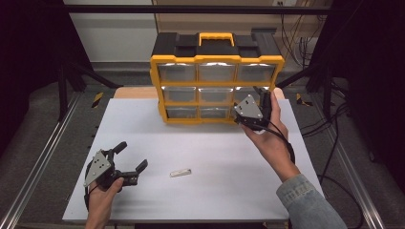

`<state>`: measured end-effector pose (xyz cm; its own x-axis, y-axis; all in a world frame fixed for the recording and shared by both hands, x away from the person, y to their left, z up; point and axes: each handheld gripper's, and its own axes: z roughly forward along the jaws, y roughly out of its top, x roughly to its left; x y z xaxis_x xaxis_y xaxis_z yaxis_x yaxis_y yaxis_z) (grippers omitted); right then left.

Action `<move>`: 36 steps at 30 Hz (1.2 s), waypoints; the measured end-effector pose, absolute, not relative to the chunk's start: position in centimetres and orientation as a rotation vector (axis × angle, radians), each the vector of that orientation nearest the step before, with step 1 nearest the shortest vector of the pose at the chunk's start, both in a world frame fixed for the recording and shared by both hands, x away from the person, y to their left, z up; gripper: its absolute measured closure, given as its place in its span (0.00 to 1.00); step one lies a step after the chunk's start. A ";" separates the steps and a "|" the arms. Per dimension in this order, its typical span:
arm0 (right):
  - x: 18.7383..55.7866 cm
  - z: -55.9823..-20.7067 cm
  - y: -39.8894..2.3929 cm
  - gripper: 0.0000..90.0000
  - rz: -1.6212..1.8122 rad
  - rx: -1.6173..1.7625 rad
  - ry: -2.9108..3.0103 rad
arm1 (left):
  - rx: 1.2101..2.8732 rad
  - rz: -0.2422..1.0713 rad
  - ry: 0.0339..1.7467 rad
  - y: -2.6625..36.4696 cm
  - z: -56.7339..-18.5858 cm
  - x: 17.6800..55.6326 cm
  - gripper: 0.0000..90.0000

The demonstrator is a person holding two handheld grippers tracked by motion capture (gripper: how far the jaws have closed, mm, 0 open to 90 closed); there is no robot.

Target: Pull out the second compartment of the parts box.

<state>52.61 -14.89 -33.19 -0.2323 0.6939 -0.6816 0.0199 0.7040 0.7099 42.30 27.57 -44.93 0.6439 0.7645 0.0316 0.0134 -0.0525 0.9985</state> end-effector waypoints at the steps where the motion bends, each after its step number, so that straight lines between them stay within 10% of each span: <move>1: 52.7 -33.1 -14.8 0.24 0.687 0.565 1.704 | 1.515 0.693 0.677 27.5 -44.9 42.3 0.00; 15: 54.2 -31.0 -13.0 0.29 0.559 0.437 1.643 | 1.510 0.695 0.682 27.7 -44.9 42.3 0.00; 36: 55.1 -30.9 -10.9 0.64 0.359 0.206 1.495 | 1.508 0.719 0.683 27.8 -44.8 42.1 0.01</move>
